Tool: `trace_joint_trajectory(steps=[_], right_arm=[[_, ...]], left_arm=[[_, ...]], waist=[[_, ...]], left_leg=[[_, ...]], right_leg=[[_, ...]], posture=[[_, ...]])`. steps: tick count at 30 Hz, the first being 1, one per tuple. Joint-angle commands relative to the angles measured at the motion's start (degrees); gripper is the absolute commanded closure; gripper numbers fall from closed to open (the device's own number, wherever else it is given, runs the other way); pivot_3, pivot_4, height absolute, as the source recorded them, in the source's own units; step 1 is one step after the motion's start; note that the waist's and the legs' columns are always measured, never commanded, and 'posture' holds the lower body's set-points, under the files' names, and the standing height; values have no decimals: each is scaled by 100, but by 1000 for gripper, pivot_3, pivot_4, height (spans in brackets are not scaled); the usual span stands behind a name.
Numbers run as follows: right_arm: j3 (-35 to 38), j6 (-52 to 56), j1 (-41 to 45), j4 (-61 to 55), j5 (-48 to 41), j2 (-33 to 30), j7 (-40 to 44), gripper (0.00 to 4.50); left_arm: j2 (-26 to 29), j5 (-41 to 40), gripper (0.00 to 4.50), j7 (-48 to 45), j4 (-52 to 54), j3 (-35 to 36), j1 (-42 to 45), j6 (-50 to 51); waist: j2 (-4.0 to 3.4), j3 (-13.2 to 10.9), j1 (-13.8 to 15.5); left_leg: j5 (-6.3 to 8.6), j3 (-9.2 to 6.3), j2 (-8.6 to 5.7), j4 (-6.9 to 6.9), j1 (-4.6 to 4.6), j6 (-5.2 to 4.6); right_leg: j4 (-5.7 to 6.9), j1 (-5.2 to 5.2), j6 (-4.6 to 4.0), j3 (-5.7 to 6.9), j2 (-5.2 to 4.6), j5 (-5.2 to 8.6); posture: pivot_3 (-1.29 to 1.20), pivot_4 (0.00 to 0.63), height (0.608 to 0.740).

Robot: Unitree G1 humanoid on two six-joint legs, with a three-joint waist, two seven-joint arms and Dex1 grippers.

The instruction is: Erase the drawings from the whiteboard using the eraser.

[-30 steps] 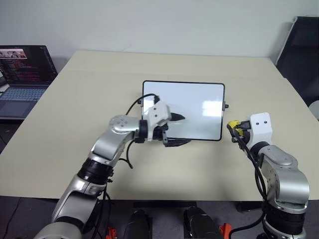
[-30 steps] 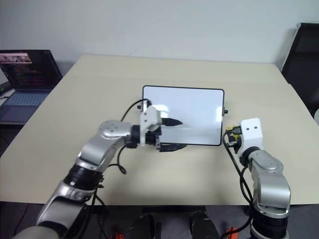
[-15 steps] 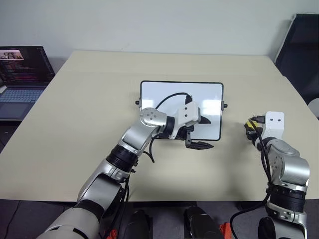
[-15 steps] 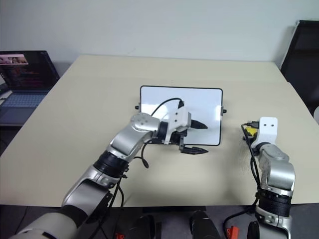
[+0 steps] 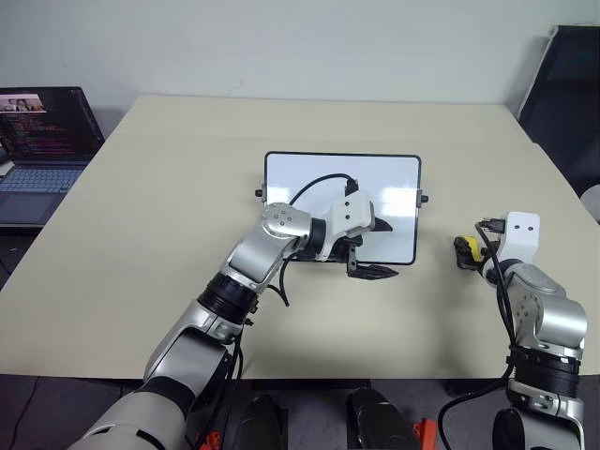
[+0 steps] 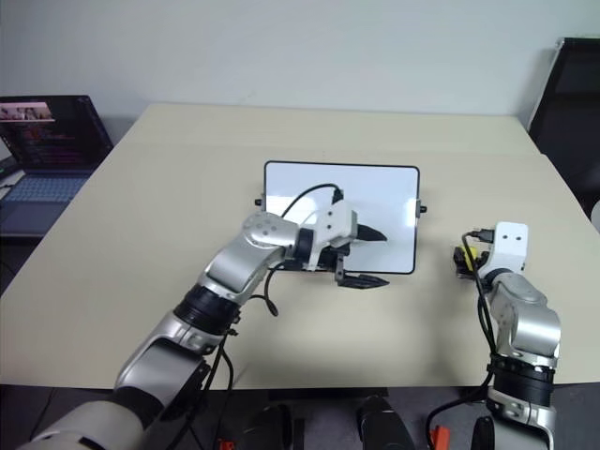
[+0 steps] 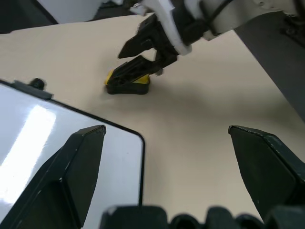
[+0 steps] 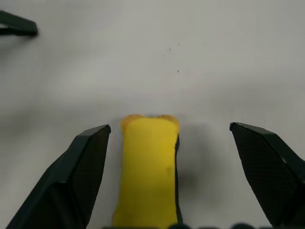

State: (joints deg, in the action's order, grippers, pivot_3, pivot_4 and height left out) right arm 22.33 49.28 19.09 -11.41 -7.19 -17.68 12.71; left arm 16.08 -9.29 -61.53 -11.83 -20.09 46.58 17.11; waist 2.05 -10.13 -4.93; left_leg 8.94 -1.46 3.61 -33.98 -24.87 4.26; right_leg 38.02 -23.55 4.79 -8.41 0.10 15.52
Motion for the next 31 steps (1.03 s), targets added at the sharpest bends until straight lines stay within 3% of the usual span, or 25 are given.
trace_joint_trajectory(steps=[1,8,11,15,22,31], right_arm=[[-184,-138,-327,-1299,-260,-74,163,17],[-825,-936,-1360,-2237,-113,289,-15,17],[-1056,-2066,-1993,-1960,172,676,-288,17],[-567,-4109,-2687,-1056,97,1092,-397,17],[-348,-4693,-2783,-567,-294,909,-128,17],[-286,-4047,-2924,-972,-426,682,-272,17]], left_arm=[[233,-213,0,520,392,773,-307,107],[861,-771,0,1288,1737,2047,-1711,916],[842,-981,0,2100,2471,3019,-2638,1041],[404,-498,0,3399,2922,3661,-3676,437],[0,97,0,4579,2935,3523,-3901,158],[-281,224,0,4840,2998,2998,-4282,98]], waist=[[-4,1,-18],[-6,2,1],[0,8,11],[3,10,46],[10,8,64],[12,11,20]], left_leg=[[0,-1,1,1,0,0],[0,-4,8,1,3,0],[1,-1,7,-3,4,1],[1,1,3,-2,8,1],[1,6,-3,-48,13,2],[1,7,-3,-46,17,3]], right_leg=[[1,-1,0,0,2,0],[2,2,-3,3,4,2],[-3,6,-9,3,-2,5],[-6,13,-35,7,-12,19],[-12,32,-43,3,-21,8],[-10,30,-46,0,-20,5]], posture=[[0,150,740],[0,150,740],[0,150,740],[0,150,740],[0,150,740],[0,150,740]])
